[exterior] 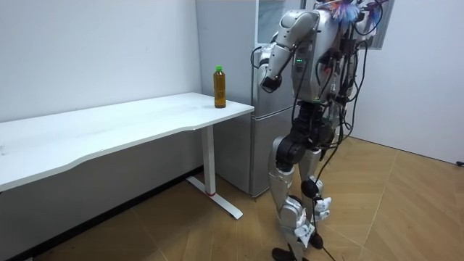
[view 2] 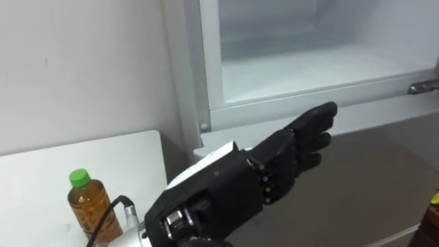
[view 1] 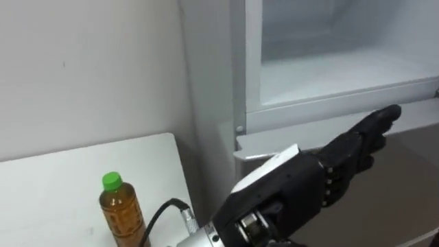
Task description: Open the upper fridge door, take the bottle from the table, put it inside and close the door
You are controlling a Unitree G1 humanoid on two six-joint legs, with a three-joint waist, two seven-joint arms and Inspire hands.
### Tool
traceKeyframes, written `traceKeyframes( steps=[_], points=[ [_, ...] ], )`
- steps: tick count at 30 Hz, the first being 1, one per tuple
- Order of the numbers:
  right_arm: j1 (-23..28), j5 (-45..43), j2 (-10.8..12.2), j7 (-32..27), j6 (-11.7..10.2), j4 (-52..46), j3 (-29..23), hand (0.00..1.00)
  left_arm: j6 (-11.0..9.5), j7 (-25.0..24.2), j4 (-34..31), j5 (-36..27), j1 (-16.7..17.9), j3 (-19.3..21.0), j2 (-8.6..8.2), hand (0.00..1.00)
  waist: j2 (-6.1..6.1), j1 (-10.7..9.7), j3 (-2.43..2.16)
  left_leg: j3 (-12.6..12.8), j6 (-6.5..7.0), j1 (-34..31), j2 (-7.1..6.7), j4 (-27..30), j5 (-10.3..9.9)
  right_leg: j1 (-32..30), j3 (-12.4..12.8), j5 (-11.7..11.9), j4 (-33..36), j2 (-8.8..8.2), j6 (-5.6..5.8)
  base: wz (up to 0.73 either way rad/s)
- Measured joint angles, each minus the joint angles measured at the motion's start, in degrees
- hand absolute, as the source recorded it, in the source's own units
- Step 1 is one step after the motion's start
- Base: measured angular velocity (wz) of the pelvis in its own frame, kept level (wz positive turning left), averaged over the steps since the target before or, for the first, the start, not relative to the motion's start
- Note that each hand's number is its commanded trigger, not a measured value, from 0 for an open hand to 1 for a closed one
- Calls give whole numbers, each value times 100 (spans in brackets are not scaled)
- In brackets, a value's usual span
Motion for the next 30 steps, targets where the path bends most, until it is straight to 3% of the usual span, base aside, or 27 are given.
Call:
traceKeyframes(
  steps=[8,11,15,19,22,30],
  points=[
    [-18,-295,93,-214,-14,21,-93,0,-234,561,-143,86,175,955,85,0,-28,196,-7,-316,-13,12,-28,93,23,173,-177,-73,14,-24,-26,17],
    [64,-398,79,-296,-18,6,-100,0,-343,737,-146,76,231,1228,87,0,-37,455,-2,-330,-29,59,-24,85,35,208,-208,-91,21,-24,-44,5],
    [110,-496,98,-367,-66,0,-161,0,-521,988,-160,141,505,1729,111,0,-48,558,1,-505,-38,58,-56,83,57,258,-325,-125,7,-38,-45,18],
    [346,-631,104,-413,-82,-280,-296,0,-531,1396,-178,278,844,2221,66,0,-33,732,-10,-564,-38,-2,-86,95,58,268,-391,-147,7,-47,-41,9],
    [493,-631,103,-400,-81,-440,-344,0,-557,1736,-202,319,857,2616,66,0,-13,783,-23,-635,-38,-29,-92,100,58,259,-460,-154,8,-60,-32,12],
    [510,-671,104,-403,-86,-438,-342,0,-742,2429,-307,567,974,3033,62,0,-27,924,-26,-756,-37,-7,-108,94,58,338,-491,-168,33,-81,-8,6]
  ],
)
